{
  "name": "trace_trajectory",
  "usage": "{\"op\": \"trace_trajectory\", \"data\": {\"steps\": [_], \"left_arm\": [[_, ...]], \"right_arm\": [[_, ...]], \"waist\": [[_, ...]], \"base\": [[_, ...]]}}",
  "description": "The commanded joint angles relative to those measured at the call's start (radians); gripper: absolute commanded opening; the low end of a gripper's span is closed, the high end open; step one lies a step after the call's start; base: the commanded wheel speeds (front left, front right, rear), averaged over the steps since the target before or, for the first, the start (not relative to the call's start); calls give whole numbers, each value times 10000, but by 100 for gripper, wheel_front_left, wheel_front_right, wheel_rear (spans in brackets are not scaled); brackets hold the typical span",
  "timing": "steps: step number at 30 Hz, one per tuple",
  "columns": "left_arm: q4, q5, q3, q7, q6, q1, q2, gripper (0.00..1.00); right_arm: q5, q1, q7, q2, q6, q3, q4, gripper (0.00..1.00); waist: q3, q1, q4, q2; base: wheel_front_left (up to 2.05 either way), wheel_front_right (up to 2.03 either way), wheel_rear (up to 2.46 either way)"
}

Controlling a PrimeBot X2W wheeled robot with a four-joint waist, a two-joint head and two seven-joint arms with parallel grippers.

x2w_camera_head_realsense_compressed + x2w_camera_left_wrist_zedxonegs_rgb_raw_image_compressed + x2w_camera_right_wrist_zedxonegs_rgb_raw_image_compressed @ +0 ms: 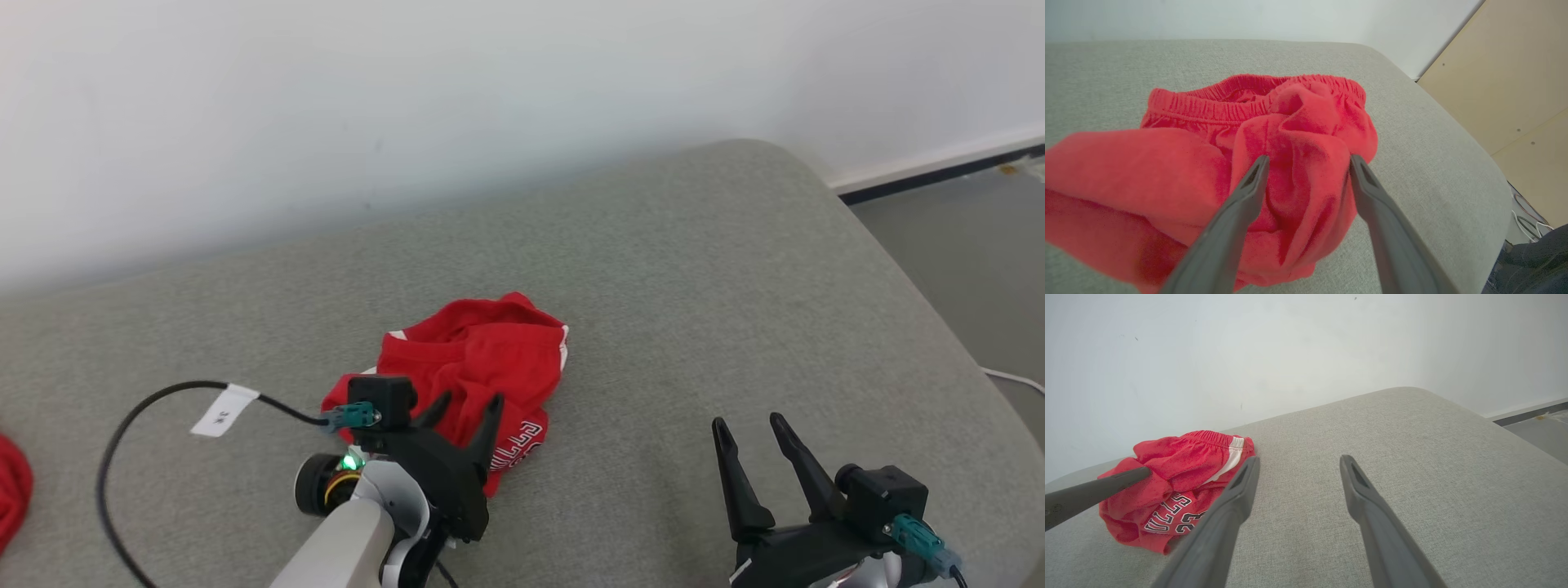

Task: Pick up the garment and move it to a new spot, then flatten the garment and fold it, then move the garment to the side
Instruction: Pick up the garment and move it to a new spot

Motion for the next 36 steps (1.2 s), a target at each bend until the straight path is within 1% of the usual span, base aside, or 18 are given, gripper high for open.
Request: {"op": "trace_trajectory", "data": {"steps": [1, 2, 4, 5, 6, 9, 11, 13, 14, 16, 17, 19, 21, 24, 27, 29, 32, 36], "left_arm": [[-287, -106, 64, -404, -165, 178, 134, 100], [-287, -106, 64, -404, -165, 178, 134, 100], [-813, -340, 104, -827, -367, 476, 245, 100], [-1387, -489, 195, -1194, -472, 845, 511, 100], [-1755, -647, 294, -1380, -509, 1046, 616, 100], [-2855, -864, 625, -2103, -514, 1809, 1049, 100], [-3751, -716, 1025, -2673, -519, 2321, 1378, 100], [-4694, -559, 1599, -2913, -373, 3075, 1583, 100], [-5135, -477, 1961, -2957, -233, 3490, 1638, 100], [-6214, 1, 2787, -2964, -57, 4174, 1541, 100], [-7095, 451, 3383, -2972, -126, 4963, 1312, 100], [-7698, 1006, 3835, -2975, -247, 5627, 1180, 100], [-8240, 1460, 4311, -2978, -332, 6137, 929, 100], [-8521, 2285, 4811, -2978, -405, 6832, 757, 100], [-8387, 3162, 4975, -2979, -484, 7295, 921, 100], [-8190, 3526, 4970, -2981, -516, 7573, 1030, 100], [-7753, 3926, 4983, -2980, -508, 7910, 1229, 100], [-7012, 3949, 5104, -2982, -475, 8055, 1299, 100]], "right_arm": [[24, 106, -46, 3, 34, -82, 18, 100], [24, 106, -46, 3, 34, -82, 18, 100], [16, 143, -45, 1, 34, -124, 27, 100], [-20, 246, -18, -3, 34, -163, 45, 100], [-23, 309, -21, 0, 34, -195, 48, 100], [-37, 422, -33, -3, 34, -323, 50, 100], [-18, 491, -69, -2, 34, -344, 53, 100], [60, 571, -173, 3, 34, -384, 59, 100], [117, 585, -255, -5, 34, -426, 67, 100], [155, 612, -388, -6, 34, -489, 111, 100], [151, 675, -492, 2, 34, -511, 190, 100], [117, 734, -585, 0, 34, -545, 280, 100], [109, 754, -673, -6, 34, -623, 341, 100], [143, 776, -797, 2, 34, -728, 463, 100], [168, 769, -810, -1, 34, -697, 627, 100], [197, 783, -806, -4, 34, -670, 715, 100], [187, 811, -738, -3, 34, -669, 898, 100], [21, 911, -629, -3, 34, -786, 1141, 100]], "waist": [[-235, 0, 375, 0], [-235, 0, 375, 0], [-346, 0, 584, 0], [-481, 0, 824, 0], [-544, 0, 957, 0], [-713, 0, 1335, 0], [-816, 0, 1547, 0], [-903, 0, 1740, 0], [-937, 0, 1827, 0], [-988, 0, 2046, 0], [-1022, 0, 2264, 0], [-1068, 0, 2453, 0], [-1108, 0, 2625, 0], [-1168, 0, 2876, 0], [-1235, 0, 3040, 0], [-1279, 0, 3082, 0], [-1343, 0, 3099, 0], [-1416, 0, 3115, 0]], "base": [[0, 0, 0], [0, 0, 0], [0, 0, 0], [0, 0, 0], [0, 0, 0], [0, 0, 0], [0, 0, 0], [0, 0, 0], [0, 0, 0], [0, 0, 0], [0, 0, 0], [0, 0, 0], [0, 0, 0], [0, 0, 0], [0, 0, 0], [0, 0, 0], [0, 0, 0], [0, 0, 0]]}}
